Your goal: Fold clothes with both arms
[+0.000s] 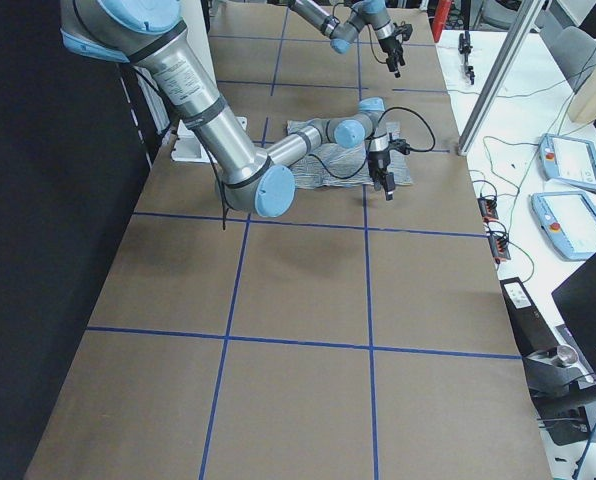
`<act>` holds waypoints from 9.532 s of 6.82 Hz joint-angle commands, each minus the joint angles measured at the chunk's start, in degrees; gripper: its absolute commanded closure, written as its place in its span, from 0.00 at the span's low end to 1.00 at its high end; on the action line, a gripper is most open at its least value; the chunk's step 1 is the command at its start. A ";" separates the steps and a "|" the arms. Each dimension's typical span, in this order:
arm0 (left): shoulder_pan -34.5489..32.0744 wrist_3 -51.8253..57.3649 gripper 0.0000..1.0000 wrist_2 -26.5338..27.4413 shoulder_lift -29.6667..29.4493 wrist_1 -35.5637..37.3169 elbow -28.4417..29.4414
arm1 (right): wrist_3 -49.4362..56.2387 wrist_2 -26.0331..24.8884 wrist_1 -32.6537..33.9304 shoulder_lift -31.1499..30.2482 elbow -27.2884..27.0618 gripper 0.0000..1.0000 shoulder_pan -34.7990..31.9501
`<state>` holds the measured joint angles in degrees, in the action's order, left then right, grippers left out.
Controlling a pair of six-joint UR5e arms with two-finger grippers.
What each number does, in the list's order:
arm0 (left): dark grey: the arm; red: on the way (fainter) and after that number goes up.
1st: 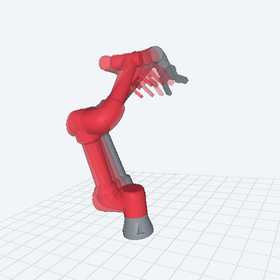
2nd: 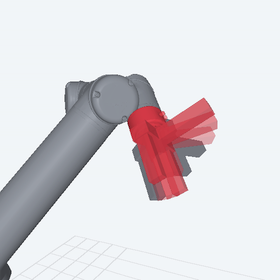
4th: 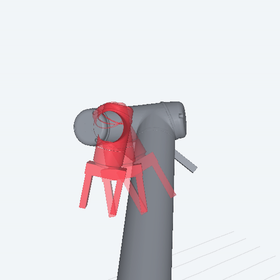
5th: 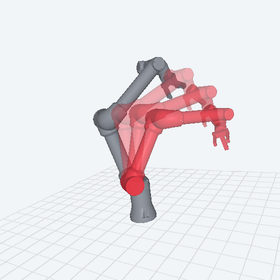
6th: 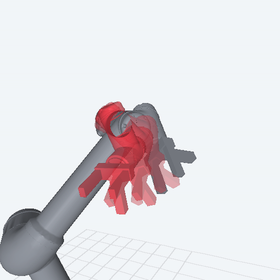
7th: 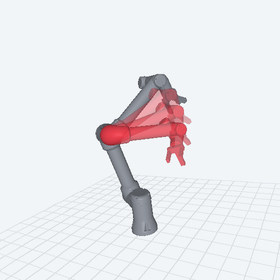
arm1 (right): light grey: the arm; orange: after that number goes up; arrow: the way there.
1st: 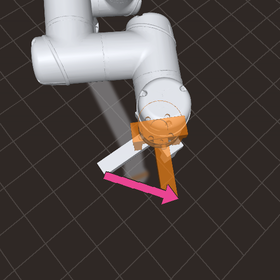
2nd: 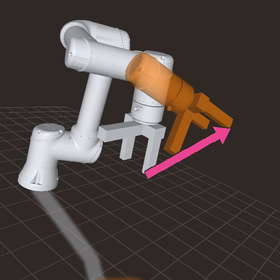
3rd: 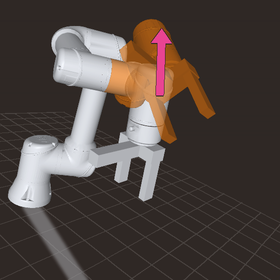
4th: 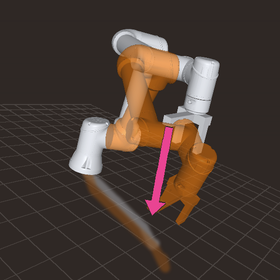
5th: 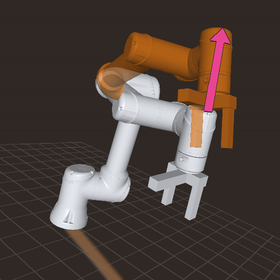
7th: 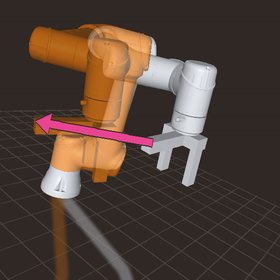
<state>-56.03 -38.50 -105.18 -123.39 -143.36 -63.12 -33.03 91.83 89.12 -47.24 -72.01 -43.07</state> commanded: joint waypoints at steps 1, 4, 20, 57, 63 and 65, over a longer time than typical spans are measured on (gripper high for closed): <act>0.04 -0.17 0.00 -0.03 0.25 -0.08 -1.29 | 0.43 3.16 -0.44 0.48 -2.59 0.00 -1.31; 3.36 -16.89 0.00 -4.15 4.72 0.89 -14.70 | -10.26 11.52 -6.13 -9.66 -20.47 0.00 -0.62; 42.40 -67.32 0.55 20.98 13.53 21.46 -40.77 | -42.64 7.05 -28.74 -21.84 -30.91 0.00 9.14; 44.25 -67.24 1.00 21.33 11.33 21.11 -40.59 | -77.27 -6.22 2.55 -12.70 -28.53 1.00 25.23; 44.34 -67.15 1.00 21.24 11.33 21.11 -40.68 | -77.27 -6.22 2.55 -12.70 -29.06 1.00 25.05; 43.64 -63.14 1.00 19.85 12.55 25.20 -49.33 | -77.27 -6.22 2.63 -13.13 -35.00 1.00 24.88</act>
<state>-12.03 -104.33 -84.53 -111.43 -120.95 -107.60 -110.30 85.60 91.69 -60.10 -103.40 -18.07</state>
